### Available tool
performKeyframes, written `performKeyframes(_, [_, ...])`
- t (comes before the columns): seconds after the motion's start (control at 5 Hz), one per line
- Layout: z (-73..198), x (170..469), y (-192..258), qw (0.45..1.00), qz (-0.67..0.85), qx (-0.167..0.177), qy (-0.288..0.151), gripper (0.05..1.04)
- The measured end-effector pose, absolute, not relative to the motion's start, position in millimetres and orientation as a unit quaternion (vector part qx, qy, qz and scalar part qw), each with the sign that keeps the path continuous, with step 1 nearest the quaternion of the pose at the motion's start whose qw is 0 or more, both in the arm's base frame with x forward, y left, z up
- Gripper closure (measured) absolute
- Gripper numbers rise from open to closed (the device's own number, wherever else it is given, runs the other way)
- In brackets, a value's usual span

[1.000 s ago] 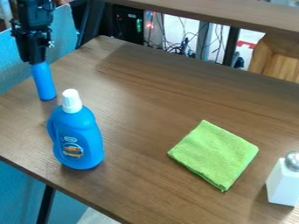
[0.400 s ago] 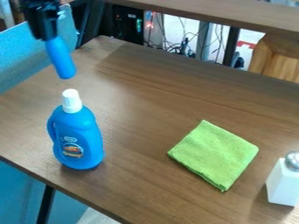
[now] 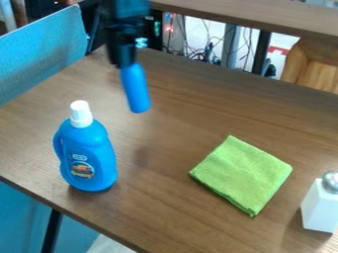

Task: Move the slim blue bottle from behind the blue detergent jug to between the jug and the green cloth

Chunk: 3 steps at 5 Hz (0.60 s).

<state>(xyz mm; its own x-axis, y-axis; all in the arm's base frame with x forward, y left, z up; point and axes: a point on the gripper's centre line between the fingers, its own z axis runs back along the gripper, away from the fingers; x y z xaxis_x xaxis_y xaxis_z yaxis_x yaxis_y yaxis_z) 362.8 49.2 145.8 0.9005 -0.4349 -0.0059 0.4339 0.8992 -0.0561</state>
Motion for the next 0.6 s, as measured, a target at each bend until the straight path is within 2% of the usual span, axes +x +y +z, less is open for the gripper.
performKeyframes(0.2, [144,364,11,0.962,-0.273,-0.005,0.005,0.735])
performKeyframes(0.6, [130,360,3,0.960,-0.277,0.023,0.021,0.735])
